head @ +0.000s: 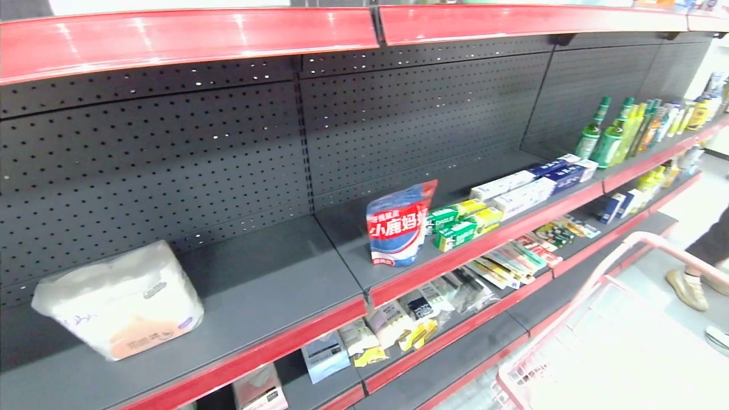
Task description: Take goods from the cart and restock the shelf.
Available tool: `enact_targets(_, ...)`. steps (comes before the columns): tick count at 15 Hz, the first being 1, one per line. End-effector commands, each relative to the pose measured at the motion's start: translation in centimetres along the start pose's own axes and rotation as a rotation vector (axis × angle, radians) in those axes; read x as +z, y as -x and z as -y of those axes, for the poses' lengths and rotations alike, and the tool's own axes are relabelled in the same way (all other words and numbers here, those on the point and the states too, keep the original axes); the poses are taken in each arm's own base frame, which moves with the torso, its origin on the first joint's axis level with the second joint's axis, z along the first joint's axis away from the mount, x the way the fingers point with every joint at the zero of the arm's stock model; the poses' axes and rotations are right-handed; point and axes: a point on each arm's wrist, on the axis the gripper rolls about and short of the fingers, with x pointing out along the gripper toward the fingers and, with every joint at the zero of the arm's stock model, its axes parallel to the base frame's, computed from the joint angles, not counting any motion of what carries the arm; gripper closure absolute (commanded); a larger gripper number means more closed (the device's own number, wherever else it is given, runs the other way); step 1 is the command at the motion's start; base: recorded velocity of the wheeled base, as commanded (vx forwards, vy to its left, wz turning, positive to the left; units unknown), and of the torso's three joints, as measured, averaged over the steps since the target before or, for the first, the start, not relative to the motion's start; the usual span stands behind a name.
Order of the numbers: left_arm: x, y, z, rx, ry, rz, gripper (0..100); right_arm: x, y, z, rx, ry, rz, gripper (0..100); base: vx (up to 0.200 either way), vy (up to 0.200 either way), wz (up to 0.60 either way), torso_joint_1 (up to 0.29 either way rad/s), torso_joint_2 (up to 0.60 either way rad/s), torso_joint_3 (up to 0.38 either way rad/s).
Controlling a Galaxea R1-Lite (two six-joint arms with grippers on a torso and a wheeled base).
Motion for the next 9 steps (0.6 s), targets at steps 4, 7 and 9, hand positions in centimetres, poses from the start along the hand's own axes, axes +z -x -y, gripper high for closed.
enact_targets(4, -0.01, 0.0, 0.0, 0.0, 0.0, 0.0, 0, 0.01, -0.01, 0.0, -0.002, 0.0, -0.001, 0, 0.0, 0.0, -0.6, 0.001, 0.0, 0.0)
enact_targets(7, -0.01, 0.0, 0.0, 0.0, 0.0, 0.0, 0, 0.01, -0.01, 0.0, 0.0, 0.0, -0.001, 0, 0.0, 0.0, -0.6, 0.004, 0.01, 0.001)
enact_targets(9, -0.01, 0.0, 0.0, 0.0, 0.0, 0.0, 0, 0.0, 0.0, 0.0, -0.002, -0.001, 0.0, 0, 0.0, 0.0, 0.0, 0.0, 0.0, 0.0)
